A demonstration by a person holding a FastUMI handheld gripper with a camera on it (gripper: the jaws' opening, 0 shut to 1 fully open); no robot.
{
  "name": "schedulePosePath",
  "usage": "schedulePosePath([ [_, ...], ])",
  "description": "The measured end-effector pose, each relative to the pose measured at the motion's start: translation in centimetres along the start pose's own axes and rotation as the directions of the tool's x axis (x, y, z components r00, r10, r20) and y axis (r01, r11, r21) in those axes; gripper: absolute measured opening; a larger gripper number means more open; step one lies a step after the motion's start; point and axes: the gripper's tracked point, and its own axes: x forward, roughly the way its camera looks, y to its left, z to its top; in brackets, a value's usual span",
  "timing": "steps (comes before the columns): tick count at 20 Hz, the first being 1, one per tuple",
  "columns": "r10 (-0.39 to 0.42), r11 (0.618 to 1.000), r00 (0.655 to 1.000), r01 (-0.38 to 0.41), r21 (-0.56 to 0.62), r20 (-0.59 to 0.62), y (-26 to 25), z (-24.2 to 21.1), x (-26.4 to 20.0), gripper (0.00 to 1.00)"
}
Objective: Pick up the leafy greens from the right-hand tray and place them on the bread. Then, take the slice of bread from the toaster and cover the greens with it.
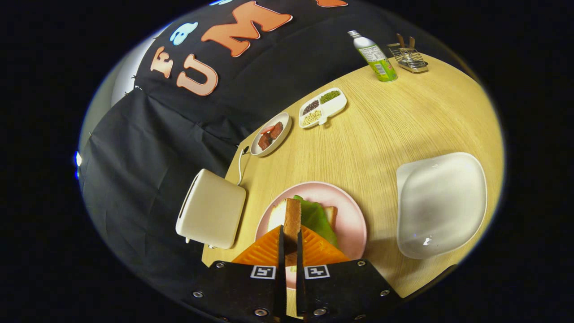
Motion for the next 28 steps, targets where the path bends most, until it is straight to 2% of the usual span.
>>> schedulePosePath([
  [2,-0.036,0.999,0.999,0.036,-0.02,-0.009,-0.9,-0.3,0.2,0.09],
  [9,-0.089,0.99,0.996,0.088,-0.106,0.003,-1.8,-0.8,0.6,0.09],
  [11,-0.118,0.986,0.993,0.119,-0.116,0.016,-2.3,-0.5,0.6,0.12],
  [12,-0.135,0.983,0.991,0.136,-0.126,0.02,-2.6,-0.5,0.6,0.2],
  [14,-0.153,0.979,0.988,0.154,-0.132,0.021,-2.9,-0.6,0.5,0.29],
  [17,-0.175,0.971,0.983,0.181,-0.159,0.053,-3.2,-0.1,0.4,0.36],
  [19,-0.162,0.969,0.984,0.173,-0.178,0.075,-2.6,0.3,0.1,0.39],
  [22,-0.146,0.955,0.978,0.179,-0.237,0.151,-1.7,1.9,-0.5,0.51],
  [28,-0.053,0.93,0.939,0.17,-0.325,0.341,2.4,6.4,-2.8,0.7],
])
